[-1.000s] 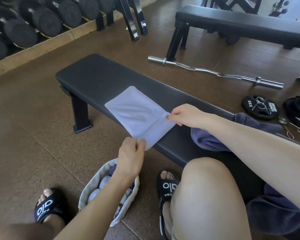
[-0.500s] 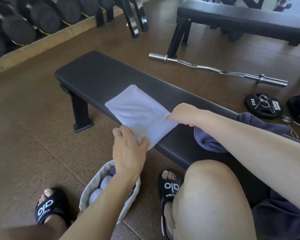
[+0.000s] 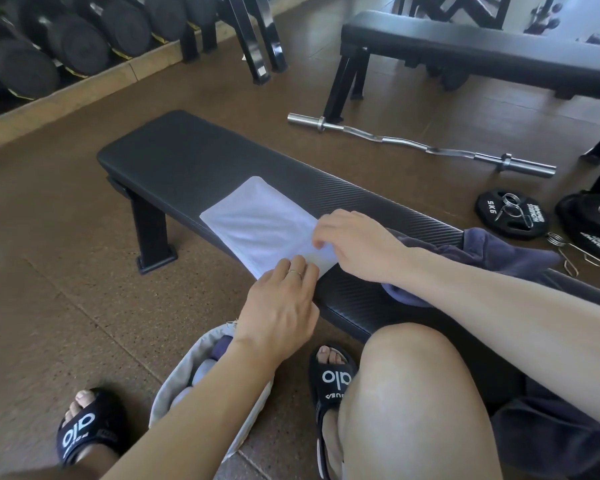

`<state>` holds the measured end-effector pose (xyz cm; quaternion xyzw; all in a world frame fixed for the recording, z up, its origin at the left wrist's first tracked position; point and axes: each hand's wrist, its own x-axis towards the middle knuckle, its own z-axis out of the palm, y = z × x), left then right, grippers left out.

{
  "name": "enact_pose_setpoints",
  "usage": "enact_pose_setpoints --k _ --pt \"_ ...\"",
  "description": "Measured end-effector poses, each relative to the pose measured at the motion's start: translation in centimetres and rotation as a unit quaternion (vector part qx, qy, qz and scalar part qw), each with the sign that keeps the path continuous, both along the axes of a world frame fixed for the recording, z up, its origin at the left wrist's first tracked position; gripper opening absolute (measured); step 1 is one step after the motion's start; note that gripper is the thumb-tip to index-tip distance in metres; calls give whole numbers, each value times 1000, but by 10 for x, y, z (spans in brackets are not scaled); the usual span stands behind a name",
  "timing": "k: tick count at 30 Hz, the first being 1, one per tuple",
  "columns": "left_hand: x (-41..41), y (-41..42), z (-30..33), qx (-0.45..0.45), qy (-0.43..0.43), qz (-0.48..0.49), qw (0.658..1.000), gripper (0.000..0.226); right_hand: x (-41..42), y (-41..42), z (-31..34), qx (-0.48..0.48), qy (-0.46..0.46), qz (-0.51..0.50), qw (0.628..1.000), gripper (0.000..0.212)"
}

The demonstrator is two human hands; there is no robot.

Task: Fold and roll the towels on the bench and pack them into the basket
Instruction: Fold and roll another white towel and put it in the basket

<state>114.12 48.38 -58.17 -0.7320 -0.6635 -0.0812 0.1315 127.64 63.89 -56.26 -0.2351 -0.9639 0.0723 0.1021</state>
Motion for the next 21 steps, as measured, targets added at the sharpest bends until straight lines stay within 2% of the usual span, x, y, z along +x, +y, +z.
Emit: enact_pose_setpoints --k 3,6,10,14,16,18,21 --pt "-1 -4 -3 -20 45 -7 999 36 8 4 0 2 -26 17 1000 41" --pt "-5 -8 -2 -6 68 -3 998 50 12 7 4 11 -53 45 998 54" --pt "-7 -8 -2 -4 59 7 998 43 19 10 9 -47 -88 45 994 66" --pt "-13 -9 2 2 -24 19 1000 26 18 14 9 -134 -101 -3 986 65" --pt "-18 -9 2 -18 -92 38 995 31 15 17 8 -166 -82 -16 983 59" --pt "-26 -10 3 -30 -180 54 982 37 10 21 9 -193 -52 -29 979 50" --pt "-37 -9 12 -24 -296 71 952 30 3 27 16 -256 -18 -65 964 36"
